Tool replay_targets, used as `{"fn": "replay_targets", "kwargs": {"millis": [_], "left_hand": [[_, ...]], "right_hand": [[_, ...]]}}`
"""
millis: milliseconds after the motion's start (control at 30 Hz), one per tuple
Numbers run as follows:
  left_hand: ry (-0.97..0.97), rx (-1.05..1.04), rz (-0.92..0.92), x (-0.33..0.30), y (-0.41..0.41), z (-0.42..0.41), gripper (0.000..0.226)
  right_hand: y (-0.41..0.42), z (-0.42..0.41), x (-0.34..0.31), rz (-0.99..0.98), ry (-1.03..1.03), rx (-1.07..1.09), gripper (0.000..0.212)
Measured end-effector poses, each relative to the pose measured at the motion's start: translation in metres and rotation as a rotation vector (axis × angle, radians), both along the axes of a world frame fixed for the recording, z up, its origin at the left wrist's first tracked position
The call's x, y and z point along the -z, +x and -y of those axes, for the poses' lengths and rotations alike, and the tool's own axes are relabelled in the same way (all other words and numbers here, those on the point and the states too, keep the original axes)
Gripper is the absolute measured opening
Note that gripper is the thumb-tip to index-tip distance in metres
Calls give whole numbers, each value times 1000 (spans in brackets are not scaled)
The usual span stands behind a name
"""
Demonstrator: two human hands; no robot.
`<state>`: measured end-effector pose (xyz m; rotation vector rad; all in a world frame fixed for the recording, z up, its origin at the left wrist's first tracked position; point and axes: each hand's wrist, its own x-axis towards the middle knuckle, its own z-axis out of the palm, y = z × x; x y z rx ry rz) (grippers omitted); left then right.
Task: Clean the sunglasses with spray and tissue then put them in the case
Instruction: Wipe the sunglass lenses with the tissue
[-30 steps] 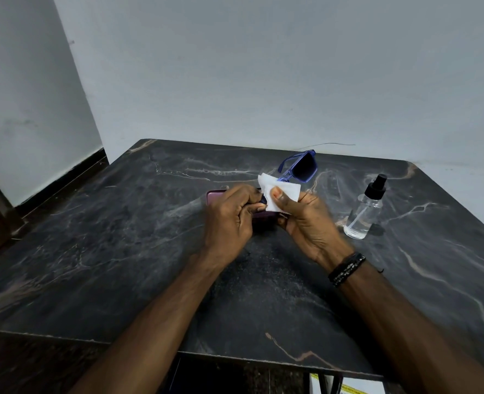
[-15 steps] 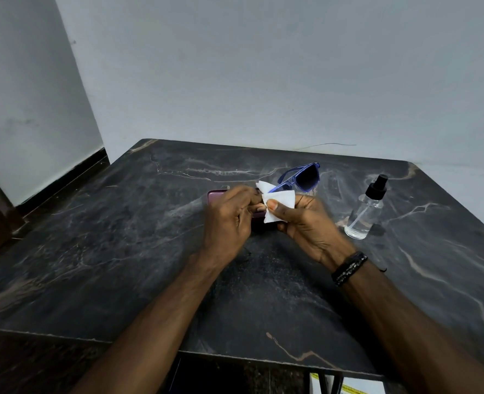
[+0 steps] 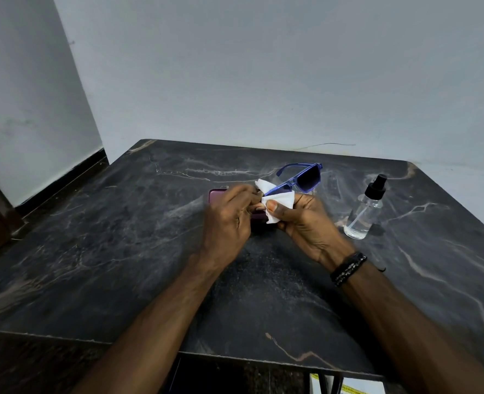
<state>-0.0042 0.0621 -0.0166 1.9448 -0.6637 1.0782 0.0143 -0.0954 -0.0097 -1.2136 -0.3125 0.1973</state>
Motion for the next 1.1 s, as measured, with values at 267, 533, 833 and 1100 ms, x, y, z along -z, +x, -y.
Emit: {"fn": "replay_targets", "kwargs": {"millis": [267, 533, 833, 1100], "left_hand": [[10, -49, 10, 3, 3, 3, 26], [-42, -31, -6, 2, 5, 1, 33], [2, -61, -29, 3, 4, 5, 26], [-39, -51, -24, 4, 6, 1, 32]], "right_hand": [[-3, -8, -2, 0, 4, 108, 59], [-5, -3, -4, 0, 75, 23, 28], [-6, -7, -8, -30, -12, 142, 61], [-6, -3, -12, -42, 31, 89, 46]]}}
